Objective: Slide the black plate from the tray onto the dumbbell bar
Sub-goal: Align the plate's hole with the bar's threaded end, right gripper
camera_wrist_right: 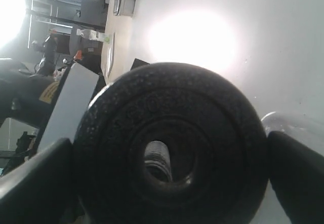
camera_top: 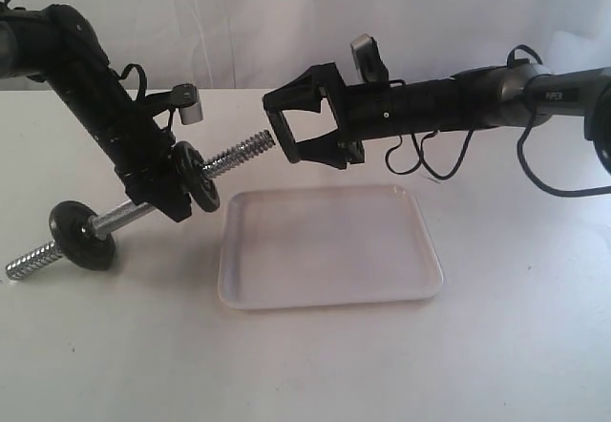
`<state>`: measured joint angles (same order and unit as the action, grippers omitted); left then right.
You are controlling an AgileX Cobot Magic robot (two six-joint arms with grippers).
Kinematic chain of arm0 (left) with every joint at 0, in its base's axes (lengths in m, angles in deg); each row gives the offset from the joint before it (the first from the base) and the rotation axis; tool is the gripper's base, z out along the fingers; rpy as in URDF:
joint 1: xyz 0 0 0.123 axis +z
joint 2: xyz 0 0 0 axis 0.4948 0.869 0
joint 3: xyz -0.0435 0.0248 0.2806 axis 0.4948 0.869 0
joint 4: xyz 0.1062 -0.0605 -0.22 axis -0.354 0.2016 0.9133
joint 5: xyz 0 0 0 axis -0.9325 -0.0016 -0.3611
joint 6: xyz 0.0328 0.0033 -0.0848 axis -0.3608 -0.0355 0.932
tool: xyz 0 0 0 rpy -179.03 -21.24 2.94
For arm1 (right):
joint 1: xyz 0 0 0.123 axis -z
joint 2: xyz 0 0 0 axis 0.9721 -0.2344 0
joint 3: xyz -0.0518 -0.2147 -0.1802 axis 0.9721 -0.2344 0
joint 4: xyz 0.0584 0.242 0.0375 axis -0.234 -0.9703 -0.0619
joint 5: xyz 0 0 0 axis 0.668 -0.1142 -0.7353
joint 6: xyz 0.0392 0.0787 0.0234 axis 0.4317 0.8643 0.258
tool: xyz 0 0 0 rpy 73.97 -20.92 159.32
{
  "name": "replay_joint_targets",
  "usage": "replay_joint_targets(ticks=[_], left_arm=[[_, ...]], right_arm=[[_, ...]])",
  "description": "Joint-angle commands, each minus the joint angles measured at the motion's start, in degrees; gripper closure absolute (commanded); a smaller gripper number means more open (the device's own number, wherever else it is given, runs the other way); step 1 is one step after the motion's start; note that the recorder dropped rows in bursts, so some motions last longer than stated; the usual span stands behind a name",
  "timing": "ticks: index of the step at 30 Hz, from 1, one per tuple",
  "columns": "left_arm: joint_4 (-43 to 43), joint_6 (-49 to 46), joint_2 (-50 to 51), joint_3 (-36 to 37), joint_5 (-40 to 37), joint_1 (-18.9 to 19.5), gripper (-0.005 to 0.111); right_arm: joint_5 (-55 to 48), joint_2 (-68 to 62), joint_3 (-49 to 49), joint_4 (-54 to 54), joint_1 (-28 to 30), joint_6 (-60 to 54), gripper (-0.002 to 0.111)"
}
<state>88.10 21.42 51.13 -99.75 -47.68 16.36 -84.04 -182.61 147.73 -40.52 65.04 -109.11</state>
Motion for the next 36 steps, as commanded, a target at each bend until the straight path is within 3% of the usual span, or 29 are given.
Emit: replay_joint_targets(ticks=[1, 36], left_arm=[[6.76, 0.19, -3.93, -0.69, -4.12, 0.01, 0.107], [8.39, 1.00, -3.93, -0.69, 0.37, 0.01, 0.107]], right_arm=[[-3.06, 0.85, 1.36, -2.02, -1.07, 0.79, 0.108], [-3.06, 0.85, 1.42, 0.29, -2.42, 3.77, 0.108]])
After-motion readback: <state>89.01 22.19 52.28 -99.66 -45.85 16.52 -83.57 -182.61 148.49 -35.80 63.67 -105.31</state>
